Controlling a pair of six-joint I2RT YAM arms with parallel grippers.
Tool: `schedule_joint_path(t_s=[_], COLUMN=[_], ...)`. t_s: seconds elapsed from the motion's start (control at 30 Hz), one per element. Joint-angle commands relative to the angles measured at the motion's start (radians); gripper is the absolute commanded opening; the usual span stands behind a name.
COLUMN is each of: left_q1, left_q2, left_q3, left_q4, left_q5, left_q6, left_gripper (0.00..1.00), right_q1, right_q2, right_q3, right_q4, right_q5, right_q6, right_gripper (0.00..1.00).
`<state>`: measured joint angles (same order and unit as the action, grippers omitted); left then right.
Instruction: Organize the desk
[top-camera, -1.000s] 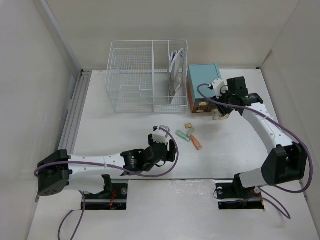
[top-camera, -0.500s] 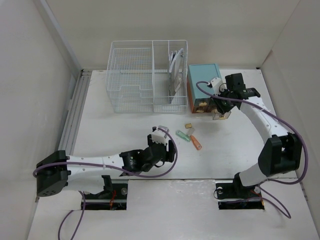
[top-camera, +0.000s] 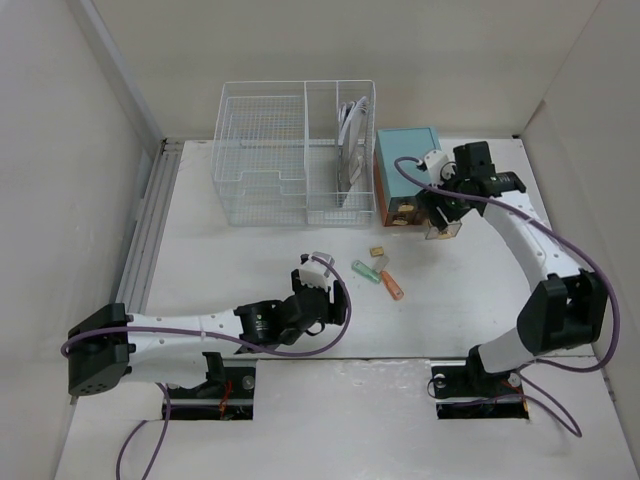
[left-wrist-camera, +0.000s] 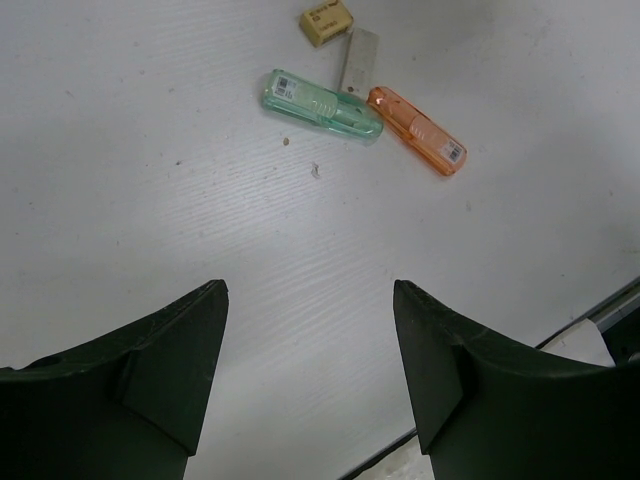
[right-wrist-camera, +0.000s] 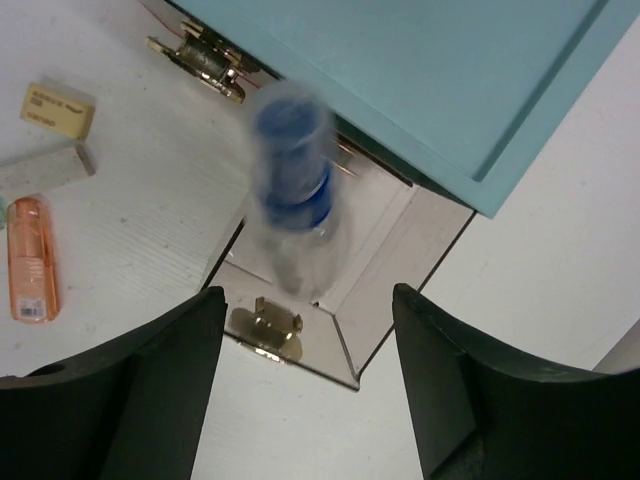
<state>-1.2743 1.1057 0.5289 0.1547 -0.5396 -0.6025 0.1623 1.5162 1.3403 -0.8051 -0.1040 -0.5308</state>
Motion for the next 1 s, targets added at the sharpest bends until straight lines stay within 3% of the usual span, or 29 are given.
schedule_joint_path(t_s=[0.0, 0.23, 0.4, 0.63, 0.97], left_q1=[0.001, 0.001, 0.001, 0.001, 0.001], left_q2=[-0.015, -0.015, -0.015, -0.006, -0.024], left_q3=[-0.013, -0.013, -0.023, -0.023, -0.032], left_q4=[0.017, 0.017, 0.017, 0.016, 0.006], left_q5=[-0.022, -0.022, -0.022, -0.013, -0.013], left_q6=[-0.005, -0.005, -0.005, -0.014, -0.023], left_gripper=[0.63, 0.63, 0.63, 0.63, 0.63], right_q1=[-0.003, -0.033, -0.079, -0.089, -0.144], right_q2=[-0.079, -0.218, -0.274, -0.222, -0.171], right_q3=[0.025, -0.004, -0.099, -0.144, -0.082], right_q4=[-0.16, -0.151, -0.161, -0.249, -0.187], right_q5=[-0.036, -0.071, -0.155, -0.267, -0.332], right_q6=[0.008, -0.184, -0.43, -0.661, -0.67], right_gripper=[0.74, 0.74, 0.63, 0.49, 0.49])
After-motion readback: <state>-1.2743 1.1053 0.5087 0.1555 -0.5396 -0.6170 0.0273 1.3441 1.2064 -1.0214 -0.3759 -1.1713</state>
